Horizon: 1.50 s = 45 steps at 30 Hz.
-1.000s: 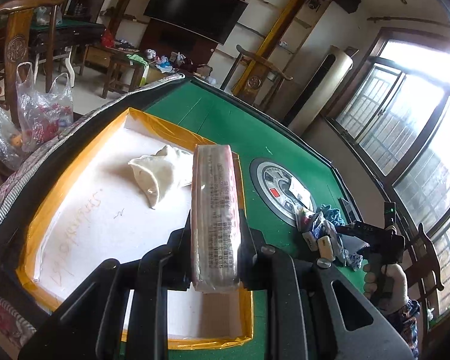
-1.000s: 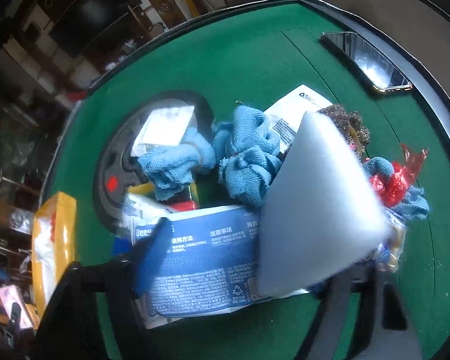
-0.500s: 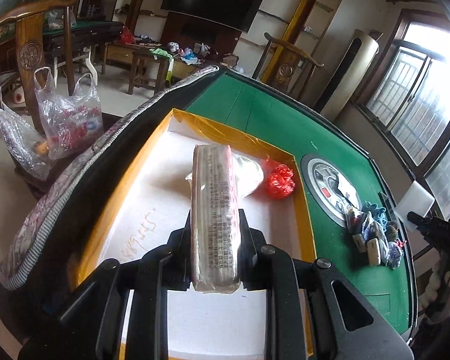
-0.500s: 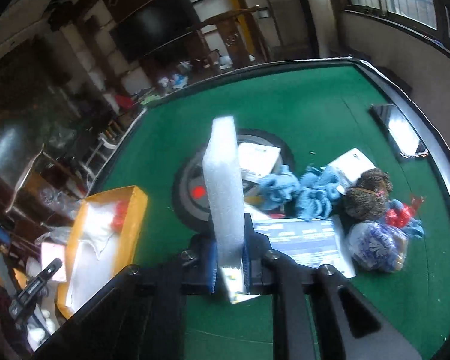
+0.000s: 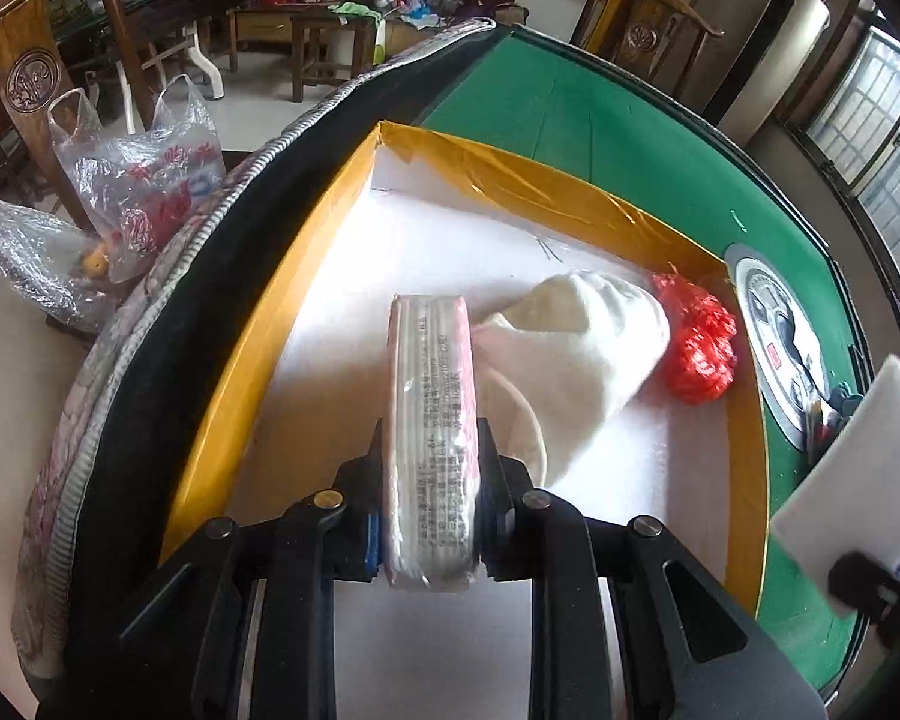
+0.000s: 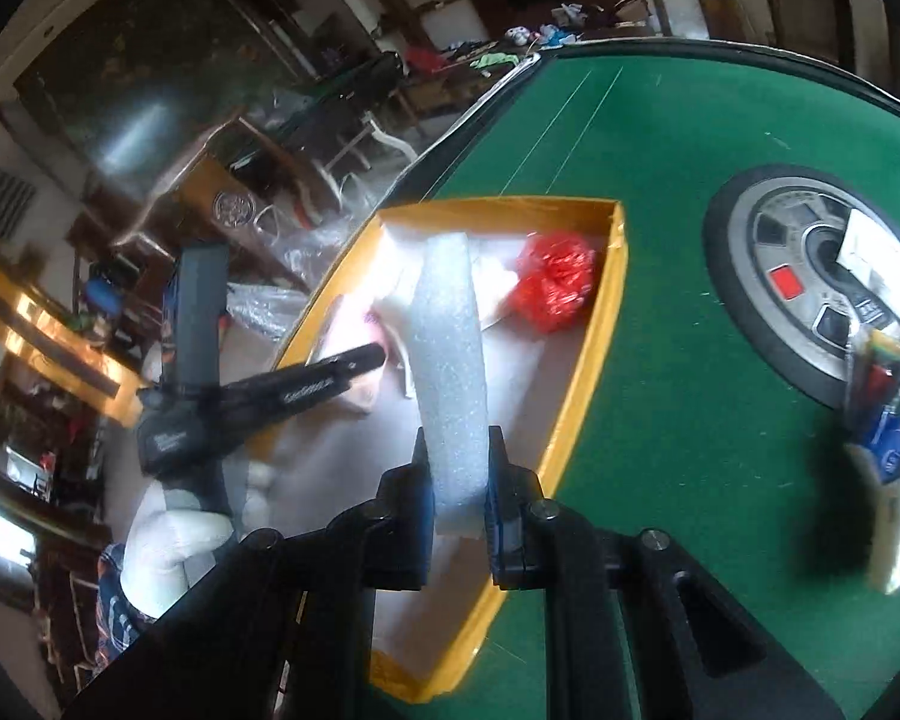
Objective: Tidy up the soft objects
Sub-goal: 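Lower the tissue pack into the tray with the left tool while the right tool carries the foam strip, then release the foam strip into the tray with the right tool while the left tool returns to the pile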
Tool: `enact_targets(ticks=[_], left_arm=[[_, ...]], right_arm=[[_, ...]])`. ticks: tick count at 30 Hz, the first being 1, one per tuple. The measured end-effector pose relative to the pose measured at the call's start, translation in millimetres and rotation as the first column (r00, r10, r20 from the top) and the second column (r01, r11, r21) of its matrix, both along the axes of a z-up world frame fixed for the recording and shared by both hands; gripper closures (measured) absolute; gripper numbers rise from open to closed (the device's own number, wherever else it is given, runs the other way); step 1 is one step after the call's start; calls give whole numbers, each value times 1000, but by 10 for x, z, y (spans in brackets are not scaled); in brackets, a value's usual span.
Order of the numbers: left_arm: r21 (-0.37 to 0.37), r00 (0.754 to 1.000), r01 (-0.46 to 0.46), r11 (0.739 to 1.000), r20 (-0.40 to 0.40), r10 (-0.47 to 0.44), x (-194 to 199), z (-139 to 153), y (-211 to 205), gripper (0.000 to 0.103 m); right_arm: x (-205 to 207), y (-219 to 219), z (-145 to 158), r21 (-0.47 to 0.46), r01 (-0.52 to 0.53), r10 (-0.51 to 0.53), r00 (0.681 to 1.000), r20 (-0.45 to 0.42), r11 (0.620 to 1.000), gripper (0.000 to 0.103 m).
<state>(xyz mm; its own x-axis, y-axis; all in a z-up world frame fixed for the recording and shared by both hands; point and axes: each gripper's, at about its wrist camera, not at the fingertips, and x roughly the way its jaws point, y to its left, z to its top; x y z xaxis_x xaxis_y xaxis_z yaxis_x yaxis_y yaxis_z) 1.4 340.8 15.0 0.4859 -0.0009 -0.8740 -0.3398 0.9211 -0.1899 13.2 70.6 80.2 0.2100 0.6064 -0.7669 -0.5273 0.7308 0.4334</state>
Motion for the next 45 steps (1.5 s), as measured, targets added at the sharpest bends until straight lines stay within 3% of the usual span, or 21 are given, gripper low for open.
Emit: enact_targets(ticks=[3,5,10,14,15,19,25,27,33,36,38,40,41,42,45], left_arm=[[52,1000,-29,998,14,28,178,66,24,82],[81,998,-34,996,49,30,274,134,31,73],[27,997,-28,999,68,26,388,176,90,48],[36,994,-12,999,109,8,313,338,124,40],[53,992,-15,999,122,8,273,396,130,40],[70,985,-32,997,170,20,94,593,204,39],[27,966,-29,999,256,21,-246,836,215,35],[4,959,-12,1000,283,10,-353,887,178,31],[-63,944,42,997,329,-19,-588,962,-24,30],[-84,936,86,993,347,-52,-661,1007,-201,30],[-82,929,128,988,359,-91,-682,1031,-380,30],[-79,920,175,981,369,-134,-691,1047,-611,30],[-74,915,199,977,371,-158,-683,1048,-740,30],[-68,909,228,971,372,-187,-660,1045,-877,30],[-56,898,301,952,354,-263,-574,993,-1309,31]], right_arm=[[-30,219,-138,-33,-25,24,1000,-15,999,90],[-14,299,-218,-52,-33,31,999,-35,998,90],[95,424,-436,-61,-42,34,993,-115,997,90],[128,467,-461,-116,-45,36,996,-76,992,89],[130,486,-439,-144,-33,26,999,-45,989,86],[179,512,-277,-136,-2,3,1000,13,991,52],[310,341,26,-54,40,-38,998,44,998,50],[295,215,75,-34,52,-51,997,50,998,50],[230,-266,178,-10,124,-122,988,91,992,50],[174,-704,359,-43,210,-197,957,213,977,50],[90,-1046,503,-64,294,-255,903,346,954,47],[6,-1441,604,-52,386,-318,822,472,921,22],[-23,-1630,624,-53,435,-352,788,506,899,19],[-21,-1806,615,-66,482,-383,765,517,874,19],[58,-2336,518,-44,545,-470,759,452,838,19]])
